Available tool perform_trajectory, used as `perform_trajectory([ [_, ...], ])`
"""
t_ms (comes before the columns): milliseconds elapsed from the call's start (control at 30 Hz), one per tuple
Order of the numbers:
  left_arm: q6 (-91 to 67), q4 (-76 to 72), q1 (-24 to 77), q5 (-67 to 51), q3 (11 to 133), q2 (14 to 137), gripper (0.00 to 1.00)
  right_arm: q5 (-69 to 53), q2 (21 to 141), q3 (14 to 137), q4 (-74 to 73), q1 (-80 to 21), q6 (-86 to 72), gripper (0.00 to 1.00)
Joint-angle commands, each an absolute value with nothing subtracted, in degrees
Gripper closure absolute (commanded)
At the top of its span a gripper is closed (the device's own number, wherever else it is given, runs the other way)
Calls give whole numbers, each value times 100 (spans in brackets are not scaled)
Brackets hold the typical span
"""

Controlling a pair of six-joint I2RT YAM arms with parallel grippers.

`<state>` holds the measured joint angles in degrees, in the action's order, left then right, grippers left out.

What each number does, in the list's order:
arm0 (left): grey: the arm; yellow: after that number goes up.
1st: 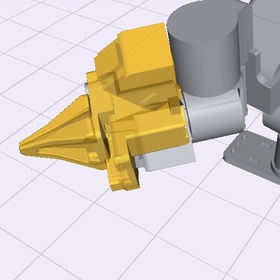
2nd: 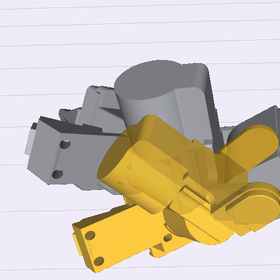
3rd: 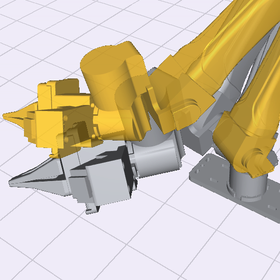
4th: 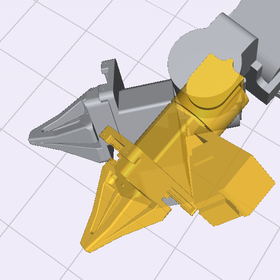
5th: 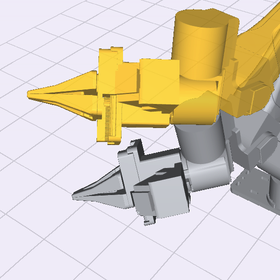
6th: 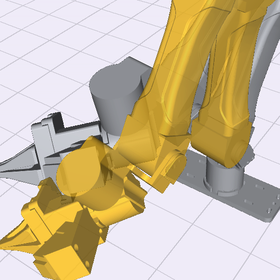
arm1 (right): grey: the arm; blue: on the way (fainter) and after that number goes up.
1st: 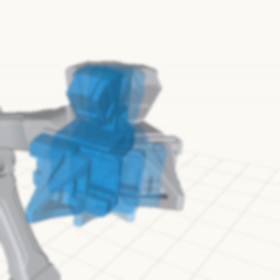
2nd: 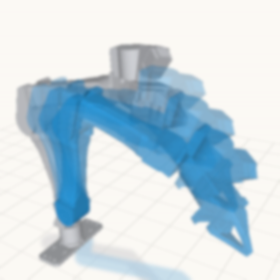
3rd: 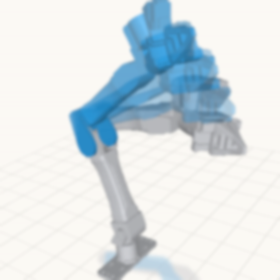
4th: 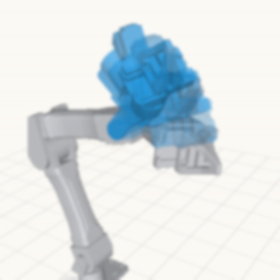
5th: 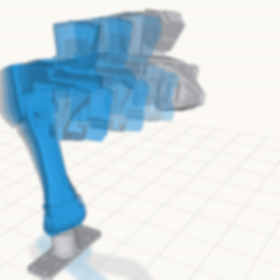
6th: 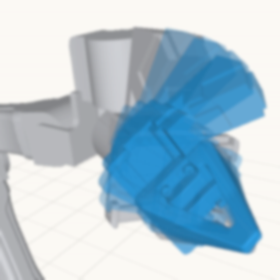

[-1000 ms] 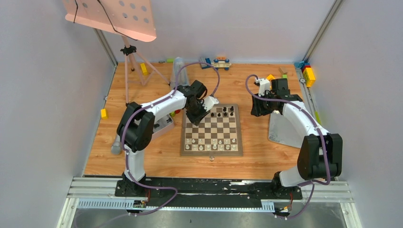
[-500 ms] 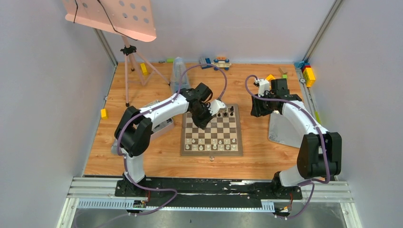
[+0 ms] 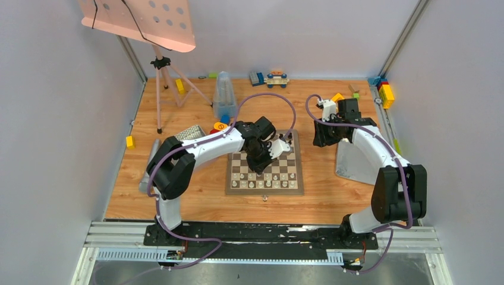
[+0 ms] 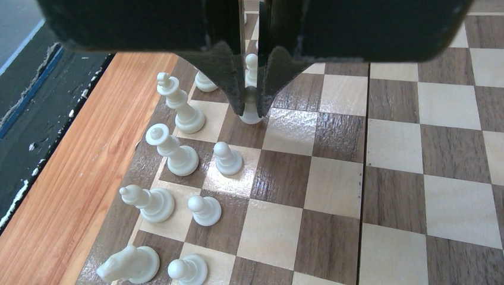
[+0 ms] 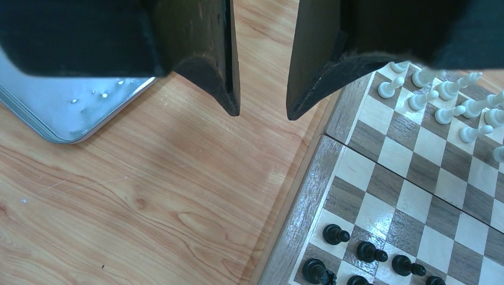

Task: Set up the chess pieces on the board
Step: Place the chess piece on the chessboard.

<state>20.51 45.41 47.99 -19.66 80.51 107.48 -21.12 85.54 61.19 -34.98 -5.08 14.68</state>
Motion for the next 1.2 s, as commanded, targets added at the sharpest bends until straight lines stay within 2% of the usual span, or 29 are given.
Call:
perform_trajectory([
  [0, 2112, 4422, 4863, -2102, 8049, 10767, 90, -2118, 8595, 6337, -3481, -536, 1560, 65],
  [433, 2098, 4384, 4964, -2192, 7954, 10781, 87, -2128, 8611, 6354, -3498, -548, 1556, 65],
  [867, 2102, 4346, 4975, -2060, 7952, 10837, 72, -2136, 8630, 6354, -3516, -552, 1556, 65],
  [1167, 2141, 4328, 4967, -1763, 7999, 10597, 57, -2153, 8628, 6363, -3518, -562, 1556, 65],
])
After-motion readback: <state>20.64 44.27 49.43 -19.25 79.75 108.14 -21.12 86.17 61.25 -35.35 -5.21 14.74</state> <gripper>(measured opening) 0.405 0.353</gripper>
